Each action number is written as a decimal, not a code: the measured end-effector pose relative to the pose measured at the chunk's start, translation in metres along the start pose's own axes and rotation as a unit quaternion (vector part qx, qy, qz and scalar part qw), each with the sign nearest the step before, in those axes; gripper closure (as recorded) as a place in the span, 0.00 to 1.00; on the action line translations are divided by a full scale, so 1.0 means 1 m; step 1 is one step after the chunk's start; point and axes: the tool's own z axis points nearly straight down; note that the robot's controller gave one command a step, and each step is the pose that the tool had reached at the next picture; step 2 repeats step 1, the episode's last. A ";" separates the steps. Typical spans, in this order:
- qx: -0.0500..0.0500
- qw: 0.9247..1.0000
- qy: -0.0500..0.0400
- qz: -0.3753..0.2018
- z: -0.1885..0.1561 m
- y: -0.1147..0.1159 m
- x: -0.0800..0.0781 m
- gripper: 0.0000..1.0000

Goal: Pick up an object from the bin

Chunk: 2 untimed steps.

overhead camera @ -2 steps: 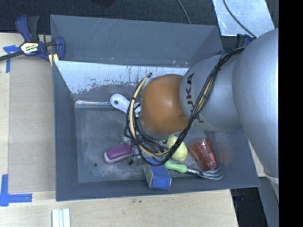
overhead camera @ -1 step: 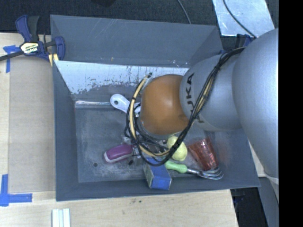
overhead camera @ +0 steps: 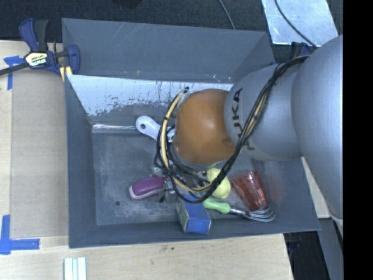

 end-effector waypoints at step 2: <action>0.000 1.000 0.004 0.000 -0.043 0.000 0.002 1.00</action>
Offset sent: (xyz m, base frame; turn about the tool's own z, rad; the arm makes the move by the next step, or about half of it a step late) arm -0.0029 -0.0006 0.0367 0.0004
